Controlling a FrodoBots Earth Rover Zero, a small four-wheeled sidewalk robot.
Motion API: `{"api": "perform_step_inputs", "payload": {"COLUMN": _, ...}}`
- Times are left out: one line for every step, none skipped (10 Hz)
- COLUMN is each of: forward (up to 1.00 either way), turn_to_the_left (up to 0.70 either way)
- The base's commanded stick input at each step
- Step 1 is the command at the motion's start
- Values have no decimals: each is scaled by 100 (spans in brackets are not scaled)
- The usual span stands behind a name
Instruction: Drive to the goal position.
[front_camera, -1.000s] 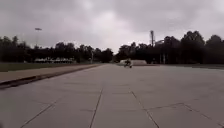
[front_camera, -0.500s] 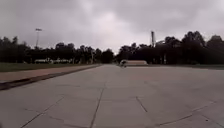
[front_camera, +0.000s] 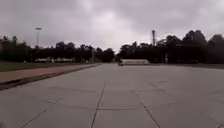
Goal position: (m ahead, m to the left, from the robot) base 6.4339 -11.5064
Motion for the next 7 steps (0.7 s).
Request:
{"api": "perform_step_inputs", "payload": {"forward": 70, "turn_to_the_left": 0}}
{"api": "perform_step_inputs", "payload": {"forward": 70, "turn_to_the_left": 0}}
{"api": "perform_step_inputs", "payload": {"forward": 70, "turn_to_the_left": 0}}
{"api": "perform_step_inputs", "payload": {"forward": 70, "turn_to_the_left": 0}}
{"api": "perform_step_inputs", "payload": {"forward": 70, "turn_to_the_left": 0}}
{"api": "perform_step_inputs", "payload": {"forward": 70, "turn_to_the_left": 0}}
{"api": "perform_step_inputs", "payload": {"forward": 70, "turn_to_the_left": 0}}
